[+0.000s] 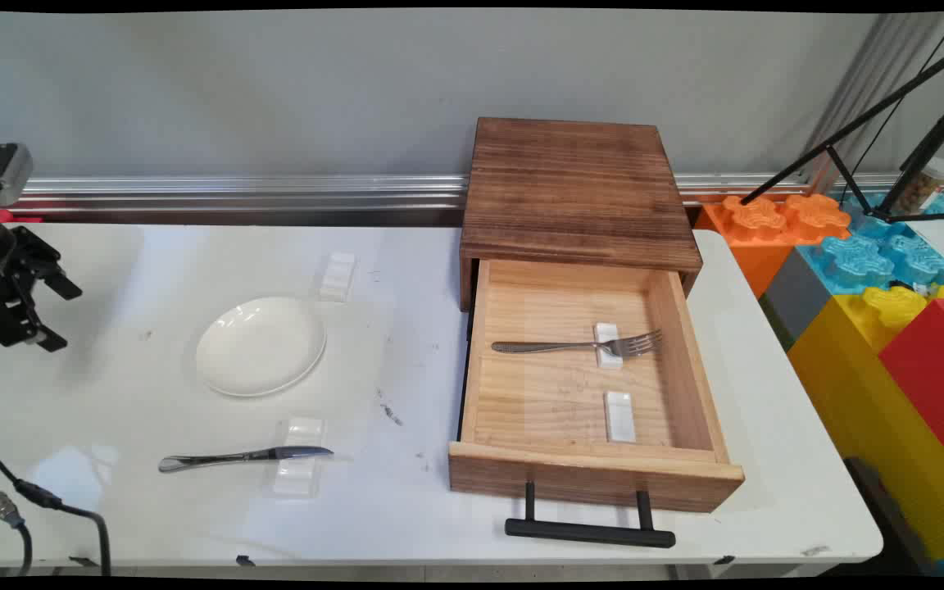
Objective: Pick up the knife from the right of the white plate
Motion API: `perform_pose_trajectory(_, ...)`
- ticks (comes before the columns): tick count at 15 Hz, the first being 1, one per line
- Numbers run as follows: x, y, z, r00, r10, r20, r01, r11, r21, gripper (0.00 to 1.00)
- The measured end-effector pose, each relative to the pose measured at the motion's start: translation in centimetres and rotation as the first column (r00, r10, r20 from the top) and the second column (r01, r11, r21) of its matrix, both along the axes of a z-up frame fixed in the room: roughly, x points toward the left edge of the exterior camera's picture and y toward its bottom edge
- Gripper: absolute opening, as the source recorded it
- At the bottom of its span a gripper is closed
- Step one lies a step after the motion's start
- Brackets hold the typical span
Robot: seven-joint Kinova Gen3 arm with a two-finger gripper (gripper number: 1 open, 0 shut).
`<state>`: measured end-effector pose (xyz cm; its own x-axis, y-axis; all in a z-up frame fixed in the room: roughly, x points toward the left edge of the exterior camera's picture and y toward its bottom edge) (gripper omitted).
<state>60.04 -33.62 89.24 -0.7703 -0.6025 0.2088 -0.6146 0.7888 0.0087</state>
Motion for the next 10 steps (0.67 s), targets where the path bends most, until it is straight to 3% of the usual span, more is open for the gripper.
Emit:
perform_pose_trajectory(5, -3.2, 0.7, -1.5, 0.991, -0.027, -0.132, 0.033, 0.998, 0.045, 1.00)
perform_pose_trajectory(10, -6.6, 2.4, -3.4, 0.965, -0.092, -0.247, 0.112, 0.991, 0.068, 1.00)
